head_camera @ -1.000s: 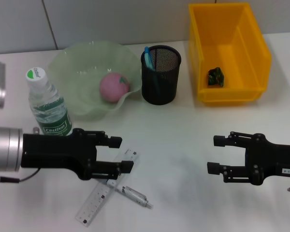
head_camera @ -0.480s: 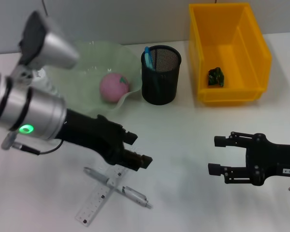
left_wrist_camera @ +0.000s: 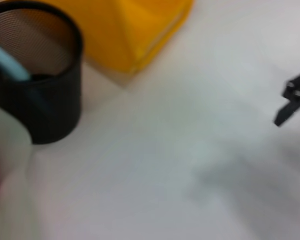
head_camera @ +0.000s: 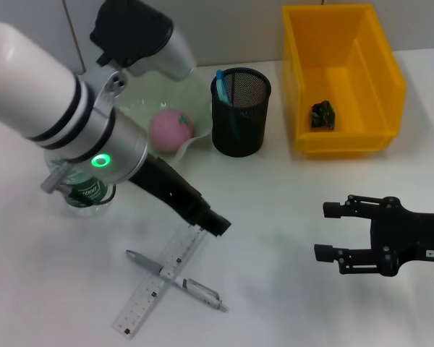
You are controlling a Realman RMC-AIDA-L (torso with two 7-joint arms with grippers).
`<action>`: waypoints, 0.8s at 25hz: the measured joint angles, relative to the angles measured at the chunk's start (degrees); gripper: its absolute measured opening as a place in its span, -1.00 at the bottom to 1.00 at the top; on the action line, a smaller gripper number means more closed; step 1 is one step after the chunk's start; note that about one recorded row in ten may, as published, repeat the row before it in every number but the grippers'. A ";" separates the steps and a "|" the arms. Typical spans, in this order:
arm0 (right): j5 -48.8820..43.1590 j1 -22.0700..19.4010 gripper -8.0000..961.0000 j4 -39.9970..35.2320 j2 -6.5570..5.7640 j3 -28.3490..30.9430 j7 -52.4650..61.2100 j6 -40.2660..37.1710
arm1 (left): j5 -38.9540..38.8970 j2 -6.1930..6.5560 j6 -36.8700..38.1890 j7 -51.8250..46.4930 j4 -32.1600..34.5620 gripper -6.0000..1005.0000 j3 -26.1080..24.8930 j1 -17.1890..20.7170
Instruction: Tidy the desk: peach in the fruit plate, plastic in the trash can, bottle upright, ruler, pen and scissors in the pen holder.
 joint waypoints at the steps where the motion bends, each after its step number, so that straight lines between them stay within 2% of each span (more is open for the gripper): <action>1: -0.15 0.01 0.65 -0.15 0.00 0.00 0.00 0.01 | 0.31 -0.02 -0.15 -1.24 -0.35 0.44 0.20 -0.52; 7: -0.29 0.20 0.65 -0.58 -0.22 0.00 -0.33 0.05 | 1.72 -0.04 -0.92 -6.15 -4.41 0.44 1.55 -3.25; 9: -0.29 0.23 0.65 -0.89 -0.26 -0.01 -0.58 0.09 | 3.15 -0.04 -2.04 -8.16 -6.98 0.44 3.49 -4.38; 14: -0.29 0.22 0.65 -1.09 -0.26 -0.01 -0.68 0.09 | 4.64 -0.04 -4.62 -10.52 -8.56 0.44 7.73 -5.17; 20: -0.29 0.26 0.65 -1.15 -0.26 -0.01 -0.70 0.10 | 5.83 -0.04 -6.41 -12.31 -9.97 0.44 9.61 -5.42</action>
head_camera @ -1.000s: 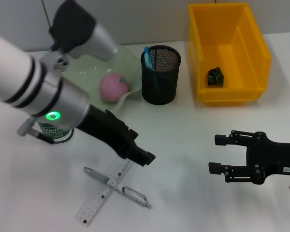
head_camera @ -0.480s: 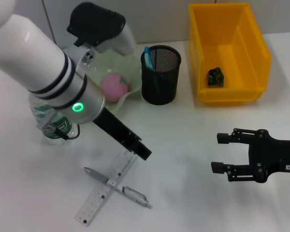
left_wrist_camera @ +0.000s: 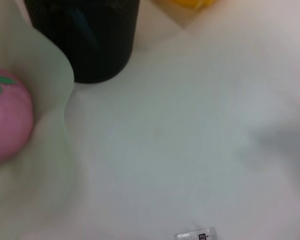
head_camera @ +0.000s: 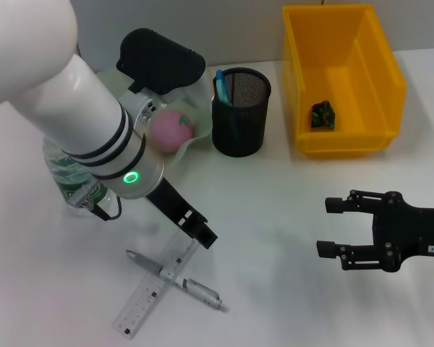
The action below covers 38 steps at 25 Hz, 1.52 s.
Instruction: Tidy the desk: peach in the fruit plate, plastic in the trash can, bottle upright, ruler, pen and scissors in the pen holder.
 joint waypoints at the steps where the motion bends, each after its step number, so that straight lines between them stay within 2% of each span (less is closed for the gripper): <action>1: 0.00 0.02 0.65 0.00 0.00 0.00 0.00 0.02 | -0.01 0.00 -0.28 -0.14 -0.22 0.44 0.28 -0.02; 14: 0.00 -0.02 0.65 0.04 0.31 0.00 0.00 0.06 | -0.71 0.00 -3.87 -0.06 -4.97 0.44 1.71 -0.19; 29: 0.00 0.03 0.65 0.06 0.34 0.00 0.51 0.05 | -0.65 0.00 -7.04 0.18 -5.90 0.43 5.38 0.01; 38: -0.01 -0.13 0.65 0.36 0.11 -0.02 0.57 0.05 | -0.70 0.00 -7.87 0.21 -6.52 0.43 5.89 0.06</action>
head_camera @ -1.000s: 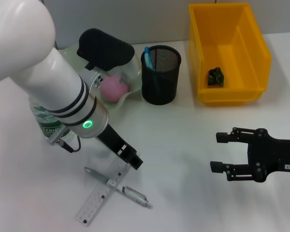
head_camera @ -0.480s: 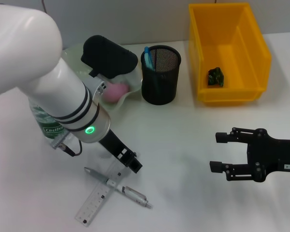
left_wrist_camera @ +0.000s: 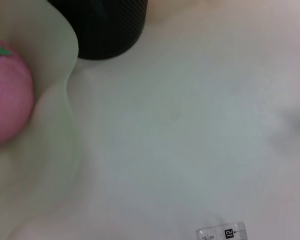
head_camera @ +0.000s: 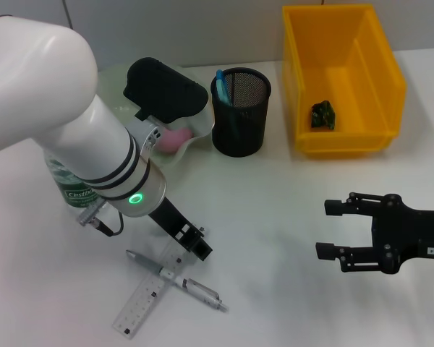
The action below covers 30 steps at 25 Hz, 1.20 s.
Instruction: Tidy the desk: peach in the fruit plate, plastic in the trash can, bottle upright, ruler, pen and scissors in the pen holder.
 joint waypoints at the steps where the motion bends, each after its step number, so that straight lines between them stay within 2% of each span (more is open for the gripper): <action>1: -0.02 0.00 0.65 0.04 -0.01 -0.09 0.01 0.00 | -0.01 0.00 -0.05 0.00 -0.06 0.43 0.05 0.00; 23: -0.08 0.00 0.65 0.07 0.06 -0.44 0.22 0.01 | -0.05 0.00 -1.54 0.01 -0.75 0.43 1.54 0.09; 28: -0.08 0.00 0.65 0.04 0.13 -0.41 0.22 0.01 | 0.00 0.00 -1.68 0.01 -0.83 0.23 1.59 0.09; 30: -0.07 0.02 0.65 0.05 0.15 -0.42 0.26 0.01 | 0.06 0.00 -1.68 0.01 -0.86 0.21 1.68 0.09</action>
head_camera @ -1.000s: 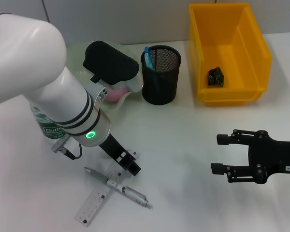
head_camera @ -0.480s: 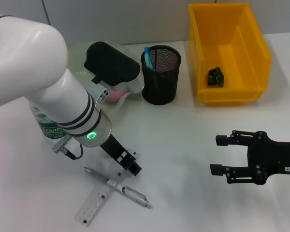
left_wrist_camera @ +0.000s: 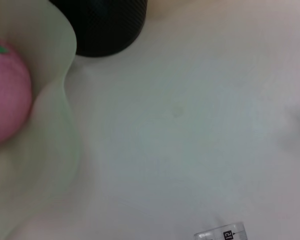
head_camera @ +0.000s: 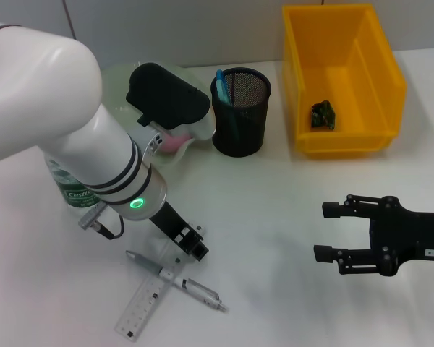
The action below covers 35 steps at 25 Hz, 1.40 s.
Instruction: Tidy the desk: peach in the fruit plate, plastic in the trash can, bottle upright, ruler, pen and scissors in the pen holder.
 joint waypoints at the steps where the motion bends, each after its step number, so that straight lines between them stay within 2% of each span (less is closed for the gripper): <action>1: 0.00 0.02 0.65 0.02 0.00 0.00 0.07 0.00 | 0.05 0.00 0.00 0.00 -0.01 0.20 0.17 -0.03; 11: 0.00 0.07 0.65 -0.04 0.01 0.00 0.52 0.00 | 0.28 0.00 0.03 0.00 -0.01 0.17 0.37 -0.30; 16: 0.01 0.11 0.65 -0.21 0.11 0.05 0.52 0.00 | 0.37 0.00 0.13 0.00 -0.01 -0.16 0.24 -0.43; 21: 0.01 0.15 0.65 -0.28 0.17 0.15 0.52 0.00 | 0.40 -0.01 0.68 0.07 0.34 -0.21 -0.62 -0.51; 27: 0.01 0.16 0.65 -0.03 0.18 0.43 0.54 0.00 | -0.75 0.07 4.59 1.57 2.05 -0.22 -7.26 -0.51; 30: 0.01 0.16 0.65 0.07 0.21 0.44 0.56 0.00 | -3.68 0.27 6.53 3.77 3.56 -0.22 -11.56 0.12; 31: 0.01 0.16 0.65 0.10 0.23 0.44 0.56 0.00 | -6.70 0.37 7.79 6.21 4.75 -0.22 -15.19 0.92; 32: 0.01 0.16 0.65 0.12 0.25 0.45 0.56 0.00 | -6.70 0.37 7.79 6.21 4.75 -0.22 -15.19 0.92; 33: 0.01 0.16 0.65 0.14 0.26 0.44 0.56 0.00 | -9.53 0.45 8.63 8.58 5.58 -0.22 -18.12 1.65; 35: 0.01 0.14 0.65 0.15 0.27 0.44 0.57 0.00 | -10.94 0.46 8.93 9.70 5.91 -0.22 -19.55 2.10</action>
